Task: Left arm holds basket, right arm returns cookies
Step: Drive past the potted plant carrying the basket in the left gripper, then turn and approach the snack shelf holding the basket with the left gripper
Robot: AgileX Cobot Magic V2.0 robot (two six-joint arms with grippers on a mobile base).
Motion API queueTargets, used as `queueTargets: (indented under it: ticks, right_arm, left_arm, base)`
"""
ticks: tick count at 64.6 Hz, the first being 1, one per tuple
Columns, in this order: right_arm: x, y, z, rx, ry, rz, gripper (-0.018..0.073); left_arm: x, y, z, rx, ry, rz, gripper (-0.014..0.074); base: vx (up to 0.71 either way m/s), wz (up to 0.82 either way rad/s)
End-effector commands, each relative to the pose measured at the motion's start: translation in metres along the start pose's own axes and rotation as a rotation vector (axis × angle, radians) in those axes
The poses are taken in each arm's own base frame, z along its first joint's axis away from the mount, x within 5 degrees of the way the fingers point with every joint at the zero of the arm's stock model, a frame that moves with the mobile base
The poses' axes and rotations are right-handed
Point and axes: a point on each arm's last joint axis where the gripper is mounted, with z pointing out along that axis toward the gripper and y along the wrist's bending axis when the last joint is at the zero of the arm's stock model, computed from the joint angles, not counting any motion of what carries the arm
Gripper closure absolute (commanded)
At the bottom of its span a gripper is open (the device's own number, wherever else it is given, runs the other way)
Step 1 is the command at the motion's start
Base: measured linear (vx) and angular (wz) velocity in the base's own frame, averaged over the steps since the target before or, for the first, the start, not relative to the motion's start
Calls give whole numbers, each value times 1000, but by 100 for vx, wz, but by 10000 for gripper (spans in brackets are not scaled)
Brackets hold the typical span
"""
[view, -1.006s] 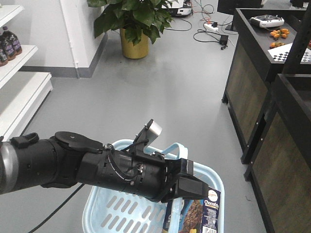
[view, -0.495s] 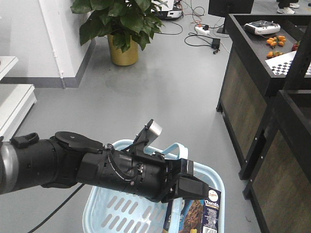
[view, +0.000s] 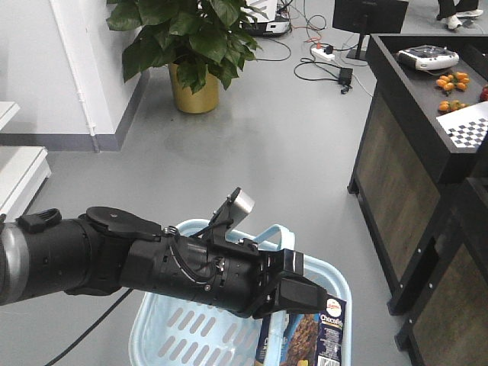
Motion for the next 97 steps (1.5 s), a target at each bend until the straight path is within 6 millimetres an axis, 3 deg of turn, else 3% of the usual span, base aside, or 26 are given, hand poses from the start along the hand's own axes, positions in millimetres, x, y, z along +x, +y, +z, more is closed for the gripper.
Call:
queueTargets:
  ticks: [1,53,97]
  right_arm:
    - [-6,0,-1,-1,-81,-1,567]
    - [-6,0,-1,-1,-81,-1,567]
    - [-6,0,-1,-1,-81,-1,567]
  left_arm:
    - [-4,-31,-11,136,-42,-3,603]
    - [-4,-31,-11,136,-42,-3,603]
    - [-4,-31,-11,136,-42,-3,603]
  base:
    - [25,4]
    - [23,5]
    - [23,37]
